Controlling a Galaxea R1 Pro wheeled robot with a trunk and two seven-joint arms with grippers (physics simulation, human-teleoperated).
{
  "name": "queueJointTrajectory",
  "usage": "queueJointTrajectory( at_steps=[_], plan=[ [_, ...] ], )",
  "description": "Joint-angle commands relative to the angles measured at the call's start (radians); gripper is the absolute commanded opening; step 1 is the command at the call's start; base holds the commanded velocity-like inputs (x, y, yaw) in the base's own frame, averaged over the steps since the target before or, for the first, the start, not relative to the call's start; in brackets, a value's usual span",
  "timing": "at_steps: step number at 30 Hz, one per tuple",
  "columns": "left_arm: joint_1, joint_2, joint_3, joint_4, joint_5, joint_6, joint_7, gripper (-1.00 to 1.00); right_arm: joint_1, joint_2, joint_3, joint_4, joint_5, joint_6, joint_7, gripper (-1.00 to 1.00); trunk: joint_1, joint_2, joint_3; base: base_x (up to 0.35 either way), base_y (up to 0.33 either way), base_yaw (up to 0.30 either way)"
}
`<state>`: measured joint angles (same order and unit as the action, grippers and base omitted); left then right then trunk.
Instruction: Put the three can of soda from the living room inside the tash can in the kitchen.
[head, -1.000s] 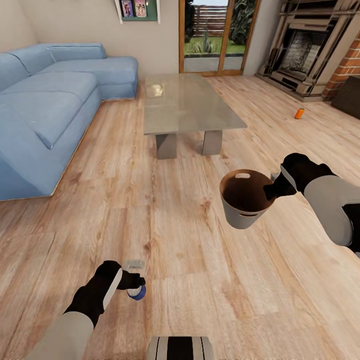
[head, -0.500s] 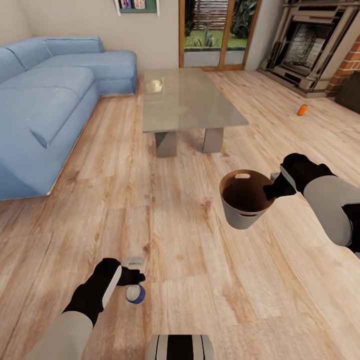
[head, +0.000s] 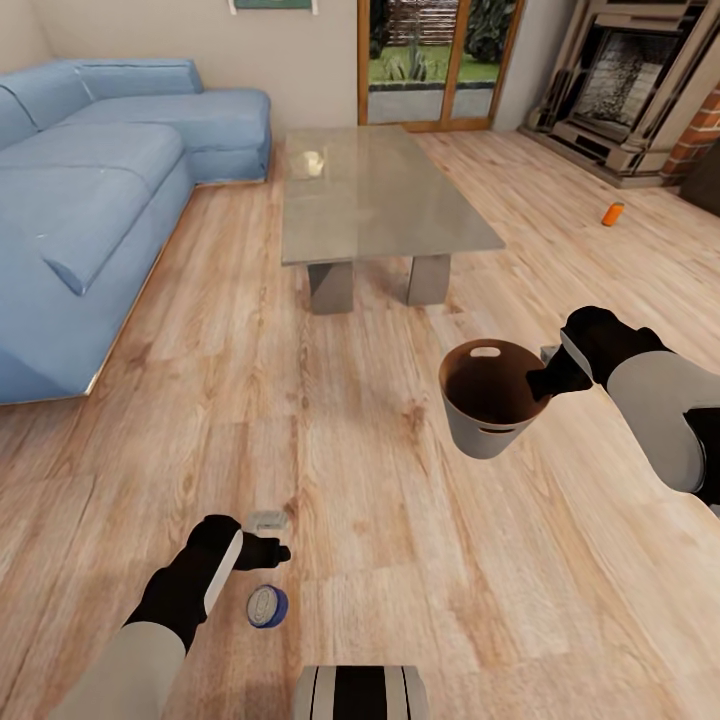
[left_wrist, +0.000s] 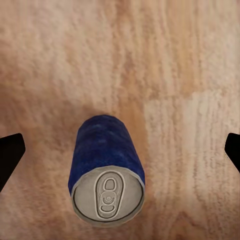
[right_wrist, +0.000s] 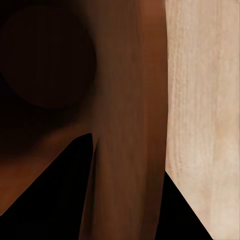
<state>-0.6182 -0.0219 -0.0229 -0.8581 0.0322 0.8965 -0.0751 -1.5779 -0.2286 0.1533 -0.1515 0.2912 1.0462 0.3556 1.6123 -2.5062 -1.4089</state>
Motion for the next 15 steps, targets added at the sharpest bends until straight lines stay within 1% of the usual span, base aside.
queueJointTrajectory(
  at_steps=[1, 6, 9, 13, 15],
  plan=[
    [0.0, 0.0, 0.0, 0.0, 0.0, 0.0, 0.0, 1.0, -0.001, 0.0, -0.006, 0.0, -0.01, 0.001, 0.0, -1.0, 0.0, 0.0, -0.001, 0.031, 0.0, 0.0],
    [0.0, 0.0, 0.0, -0.006, 0.0, 0.0, 0.0, 1.0, -0.001, 0.0, -0.006, 0.0, -0.01, 0.001, 0.0, -1.0, 0.0, 0.0, -0.009, 0.013, 0.0, 0.0],
    [0.0, 0.0, 0.0, -0.006, 0.0, 0.0, 0.0, 1.0, -0.001, -0.001, -0.004, 0.0, -0.01, 0.001, 0.0, -1.0, 0.001, -0.001, -0.025, 0.003, 0.0, 0.0],
    [0.0, 0.004, 0.001, -0.006, 0.003, 0.012, 0.0, 1.0, -0.001, -0.001, 0.016, 0.0, -0.01, 0.001, 0.0, -1.0, 0.003, -0.002, -0.047, 0.001, 0.0, 0.0],
    [0.0, 0.005, 0.0, -0.005, 0.003, 0.019, 0.0, 1.0, -0.001, -0.001, 0.019, 0.0, -0.01, 0.001, 0.0, -1.0, 0.004, -0.002, -0.058, 0.0, 0.0, 0.0]
  ],
)
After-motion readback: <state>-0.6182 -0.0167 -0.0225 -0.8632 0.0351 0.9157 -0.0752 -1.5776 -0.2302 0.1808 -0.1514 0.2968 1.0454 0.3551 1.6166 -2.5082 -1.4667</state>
